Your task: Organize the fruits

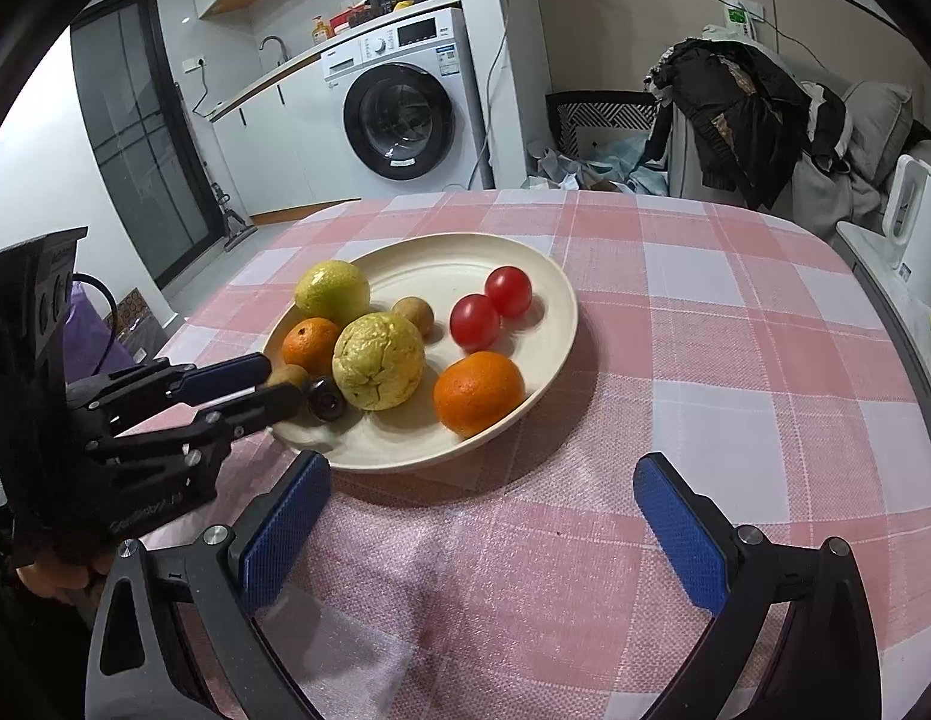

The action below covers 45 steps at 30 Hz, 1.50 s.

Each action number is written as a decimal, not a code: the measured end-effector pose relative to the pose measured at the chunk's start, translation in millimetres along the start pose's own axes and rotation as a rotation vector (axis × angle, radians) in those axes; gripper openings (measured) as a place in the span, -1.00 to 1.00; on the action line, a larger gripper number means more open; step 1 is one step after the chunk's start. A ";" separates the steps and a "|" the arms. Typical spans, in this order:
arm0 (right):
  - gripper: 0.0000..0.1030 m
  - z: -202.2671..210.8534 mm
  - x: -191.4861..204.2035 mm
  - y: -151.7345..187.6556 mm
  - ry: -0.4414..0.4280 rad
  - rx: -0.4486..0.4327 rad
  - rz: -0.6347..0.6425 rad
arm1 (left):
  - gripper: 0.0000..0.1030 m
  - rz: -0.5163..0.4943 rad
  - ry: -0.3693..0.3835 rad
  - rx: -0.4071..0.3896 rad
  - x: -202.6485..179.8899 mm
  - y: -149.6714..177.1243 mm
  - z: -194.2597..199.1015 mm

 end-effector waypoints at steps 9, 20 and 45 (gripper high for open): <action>1.00 13.2 3.6 7.4 -0.010 -0.082 0.023 | 0.96 -0.009 -0.053 -0.095 -10.6 16.7 35.7; 1.00 50.6 2.3 11.6 -0.049 -0.237 0.017 | 0.97 -0.017 -0.073 -0.192 -19.9 31.3 75.7; 1.00 73.8 16.5 19.8 -0.030 -0.355 0.084 | 0.97 -0.013 -0.059 -0.237 -26.1 36.2 96.1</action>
Point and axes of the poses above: each gripper's, at about its wrist camera, not at the fingertips, and z roughly against the way its jaws point, x to its left, y to its underside, the point moved 4 cm from there along -z, roughly the way its jaws point, and after that the axes turned 13 degrees about y, right-handed, at the moved point
